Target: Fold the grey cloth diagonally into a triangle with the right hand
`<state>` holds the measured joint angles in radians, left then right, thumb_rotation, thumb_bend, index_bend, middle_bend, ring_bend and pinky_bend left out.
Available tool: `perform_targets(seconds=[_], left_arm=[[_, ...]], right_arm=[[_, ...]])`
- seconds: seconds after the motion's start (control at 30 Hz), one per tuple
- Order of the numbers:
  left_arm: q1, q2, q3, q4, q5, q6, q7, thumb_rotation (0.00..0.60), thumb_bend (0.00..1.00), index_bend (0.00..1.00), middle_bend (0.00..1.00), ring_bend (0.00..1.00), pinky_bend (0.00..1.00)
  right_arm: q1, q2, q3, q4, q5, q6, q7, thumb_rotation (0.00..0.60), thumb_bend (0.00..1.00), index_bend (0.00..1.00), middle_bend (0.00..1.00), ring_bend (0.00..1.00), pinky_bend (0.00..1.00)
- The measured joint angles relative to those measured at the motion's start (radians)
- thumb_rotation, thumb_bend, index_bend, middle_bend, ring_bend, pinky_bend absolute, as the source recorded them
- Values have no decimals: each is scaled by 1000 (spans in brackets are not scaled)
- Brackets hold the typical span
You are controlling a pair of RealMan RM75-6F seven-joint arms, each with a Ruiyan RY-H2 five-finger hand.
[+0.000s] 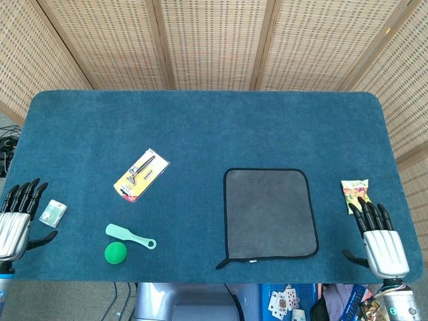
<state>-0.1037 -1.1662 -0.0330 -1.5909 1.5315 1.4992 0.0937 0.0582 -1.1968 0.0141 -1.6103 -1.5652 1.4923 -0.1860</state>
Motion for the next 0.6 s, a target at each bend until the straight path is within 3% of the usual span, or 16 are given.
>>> perform_targets(seconds=[0.6], left_arm=[[5,8,1,-13,5,11,-6,600,55,0,0,0,0]], right_arm=[[-6,-1,-10,-11,-8,1,-11,600,77,0,0,0,0]])
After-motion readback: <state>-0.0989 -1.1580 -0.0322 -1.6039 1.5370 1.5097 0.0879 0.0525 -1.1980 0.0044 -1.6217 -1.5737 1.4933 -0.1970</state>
